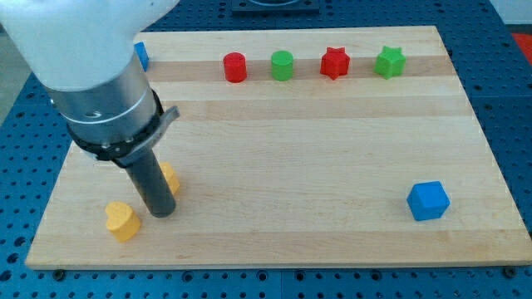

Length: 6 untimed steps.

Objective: Move the yellow hexagon a bit left

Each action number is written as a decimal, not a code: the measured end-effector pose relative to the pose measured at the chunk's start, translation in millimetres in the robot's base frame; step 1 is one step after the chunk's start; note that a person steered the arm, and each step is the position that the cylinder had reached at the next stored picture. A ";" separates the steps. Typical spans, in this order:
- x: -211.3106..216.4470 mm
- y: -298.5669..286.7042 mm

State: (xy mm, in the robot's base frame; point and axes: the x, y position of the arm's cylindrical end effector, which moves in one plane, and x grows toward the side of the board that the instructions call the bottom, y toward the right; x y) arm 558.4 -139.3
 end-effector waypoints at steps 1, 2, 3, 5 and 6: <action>0.0 34.3; -23.5 28.2; -44.2 6.5; -61.2 -24.6; -64.7 -24.6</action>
